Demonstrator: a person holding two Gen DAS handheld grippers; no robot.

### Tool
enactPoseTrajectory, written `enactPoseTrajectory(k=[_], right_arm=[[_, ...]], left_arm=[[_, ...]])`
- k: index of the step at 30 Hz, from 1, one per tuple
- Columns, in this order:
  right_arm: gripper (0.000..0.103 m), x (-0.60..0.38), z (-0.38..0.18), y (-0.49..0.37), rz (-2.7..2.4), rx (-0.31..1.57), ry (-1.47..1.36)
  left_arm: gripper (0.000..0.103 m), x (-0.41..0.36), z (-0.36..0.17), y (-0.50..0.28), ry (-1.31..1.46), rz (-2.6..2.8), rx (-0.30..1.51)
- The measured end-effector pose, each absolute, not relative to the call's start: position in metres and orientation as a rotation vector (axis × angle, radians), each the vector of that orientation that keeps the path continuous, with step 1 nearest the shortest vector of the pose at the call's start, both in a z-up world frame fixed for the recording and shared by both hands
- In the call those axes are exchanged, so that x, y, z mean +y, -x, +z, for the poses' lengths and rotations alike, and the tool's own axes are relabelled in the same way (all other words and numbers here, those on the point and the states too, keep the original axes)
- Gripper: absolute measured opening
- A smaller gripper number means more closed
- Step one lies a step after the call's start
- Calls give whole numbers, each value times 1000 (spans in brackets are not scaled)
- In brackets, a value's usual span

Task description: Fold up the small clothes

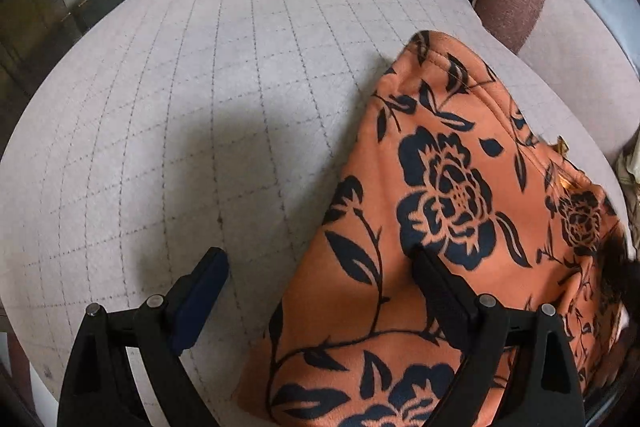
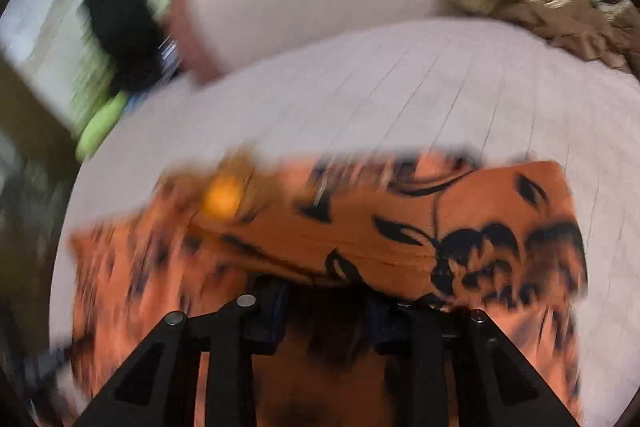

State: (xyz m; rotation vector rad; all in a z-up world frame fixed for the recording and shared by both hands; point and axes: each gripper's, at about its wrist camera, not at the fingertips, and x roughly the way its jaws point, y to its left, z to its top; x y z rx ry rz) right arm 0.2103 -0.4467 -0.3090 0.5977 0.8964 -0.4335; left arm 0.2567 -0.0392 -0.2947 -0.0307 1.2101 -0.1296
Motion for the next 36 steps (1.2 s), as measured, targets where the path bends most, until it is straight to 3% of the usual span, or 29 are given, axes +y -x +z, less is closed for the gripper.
enactPoseTrajectory(k=[7, 13, 21, 24, 27, 33, 36], right_arm=[[32, -498, -299, -231, -553, 828, -646], [37, -445, -264, -199, -349, 775, -534], [36, -312, -305, -242, -110, 1040, -370], [36, -297, -311, -252, -179, 1036, -259], [36, -308, -307, -256, -202, 1070, -360], [36, -306, -271, -215, -223, 992, -369], [36, -288, -296, -198, -241, 1122, -299]], left_arm=[[99, -64, -299, -290, 43, -64, 1201], [99, -82, -290, -292, -13, -46, 1118], [99, -100, -306, -287, -108, -95, 1139], [101, -99, -309, -293, -100, -108, 1147], [100, -90, -303, -297, -61, -111, 1163], [100, -83, -271, -279, -66, -121, 1043], [100, -80, -280, -240, -78, -187, 1065]])
